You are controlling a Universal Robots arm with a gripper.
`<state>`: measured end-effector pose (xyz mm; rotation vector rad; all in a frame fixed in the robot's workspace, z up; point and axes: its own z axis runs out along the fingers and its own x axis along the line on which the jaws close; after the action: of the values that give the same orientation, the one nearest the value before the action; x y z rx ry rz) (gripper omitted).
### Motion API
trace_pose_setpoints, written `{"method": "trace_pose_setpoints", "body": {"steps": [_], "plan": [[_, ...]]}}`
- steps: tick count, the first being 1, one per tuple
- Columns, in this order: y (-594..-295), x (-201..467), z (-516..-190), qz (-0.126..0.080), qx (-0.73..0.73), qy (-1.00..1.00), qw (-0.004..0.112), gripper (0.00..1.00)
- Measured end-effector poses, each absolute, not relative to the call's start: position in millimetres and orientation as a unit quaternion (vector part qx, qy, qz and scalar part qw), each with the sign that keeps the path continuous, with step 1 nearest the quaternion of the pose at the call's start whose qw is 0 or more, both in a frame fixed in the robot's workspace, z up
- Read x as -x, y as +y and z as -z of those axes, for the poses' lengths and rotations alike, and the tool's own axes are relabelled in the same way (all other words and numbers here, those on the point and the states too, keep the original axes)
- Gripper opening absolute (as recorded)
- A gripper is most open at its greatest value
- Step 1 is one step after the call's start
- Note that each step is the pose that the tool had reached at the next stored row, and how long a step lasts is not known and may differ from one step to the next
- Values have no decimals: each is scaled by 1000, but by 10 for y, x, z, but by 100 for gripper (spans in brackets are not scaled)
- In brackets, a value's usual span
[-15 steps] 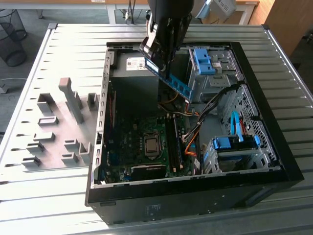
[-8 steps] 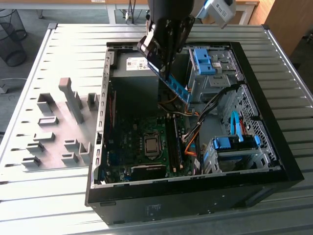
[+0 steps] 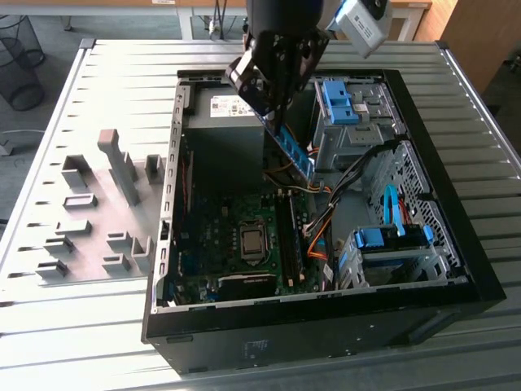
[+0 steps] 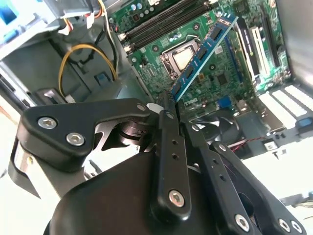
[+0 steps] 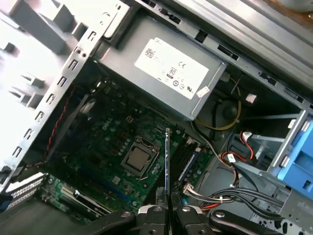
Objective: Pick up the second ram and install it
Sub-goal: 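Insert the second ram into the second slot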
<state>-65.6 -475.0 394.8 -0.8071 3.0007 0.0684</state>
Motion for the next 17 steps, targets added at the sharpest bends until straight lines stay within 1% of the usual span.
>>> {"method": "trace_pose_setpoints", "body": {"steps": [5, 17], "plan": [[-4750, 657, -3941, -21, 228, 973, 17, 14], [-4750, 656, -3939, -21, 220, 975, 18, 14]]}}
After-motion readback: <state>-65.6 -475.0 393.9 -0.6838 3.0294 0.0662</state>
